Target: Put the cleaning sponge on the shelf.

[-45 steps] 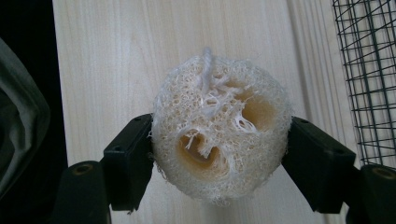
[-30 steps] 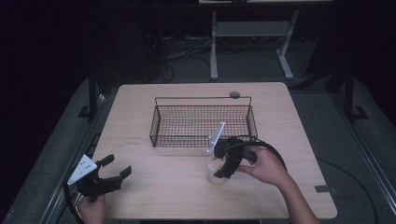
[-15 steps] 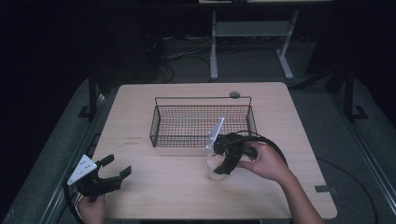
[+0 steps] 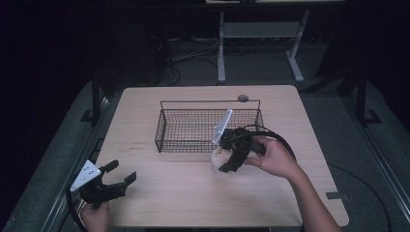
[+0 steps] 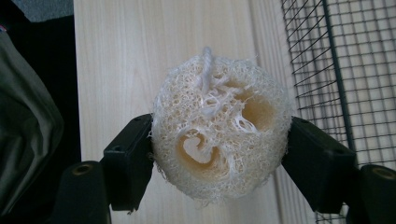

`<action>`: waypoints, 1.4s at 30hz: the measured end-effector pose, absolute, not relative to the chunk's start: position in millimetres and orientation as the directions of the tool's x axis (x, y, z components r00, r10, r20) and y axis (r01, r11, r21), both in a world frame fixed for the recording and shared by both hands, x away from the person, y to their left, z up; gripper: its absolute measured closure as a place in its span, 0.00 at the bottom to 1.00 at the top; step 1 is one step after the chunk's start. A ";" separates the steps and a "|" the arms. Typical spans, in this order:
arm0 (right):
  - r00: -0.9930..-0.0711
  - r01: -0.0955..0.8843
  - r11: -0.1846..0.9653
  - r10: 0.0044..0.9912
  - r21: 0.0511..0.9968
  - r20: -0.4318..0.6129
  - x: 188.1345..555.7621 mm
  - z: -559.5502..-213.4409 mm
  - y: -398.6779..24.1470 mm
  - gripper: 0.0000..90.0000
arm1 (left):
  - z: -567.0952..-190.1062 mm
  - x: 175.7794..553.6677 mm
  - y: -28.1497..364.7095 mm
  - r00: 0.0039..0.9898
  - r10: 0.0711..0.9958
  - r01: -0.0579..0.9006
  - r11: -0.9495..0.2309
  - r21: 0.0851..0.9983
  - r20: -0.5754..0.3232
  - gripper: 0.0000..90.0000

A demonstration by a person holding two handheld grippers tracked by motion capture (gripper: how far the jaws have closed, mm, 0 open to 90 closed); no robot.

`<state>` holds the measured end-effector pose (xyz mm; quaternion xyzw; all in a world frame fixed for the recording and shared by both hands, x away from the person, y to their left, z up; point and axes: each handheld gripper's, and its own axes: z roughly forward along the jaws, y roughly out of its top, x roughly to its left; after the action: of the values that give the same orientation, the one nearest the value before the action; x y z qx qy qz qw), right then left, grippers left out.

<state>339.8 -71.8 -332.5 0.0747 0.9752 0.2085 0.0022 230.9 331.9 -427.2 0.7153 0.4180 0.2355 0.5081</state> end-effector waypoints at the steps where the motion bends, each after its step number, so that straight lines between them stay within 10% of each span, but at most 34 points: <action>1: -0.989 0.146 0.901 0.147 0.408 0.029 341.5 -330.0 -70.6 0.31 | -427.2 230.9 331.9 0.540 0.837 0.356 -0.136 0.924 -0.086 0.15; 42: -0.980 0.192 0.910 0.200 0.368 0.018 392.6 -288.8 -66.7 0.31 | -428.0 231.7 331.3 0.543 0.835 0.358 -0.133 0.924 -0.090 0.15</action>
<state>392.6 -66.7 -288.8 0.1003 0.9771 0.1875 0.0098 231.7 331.3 -428.0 0.7154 0.4169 0.2338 0.5097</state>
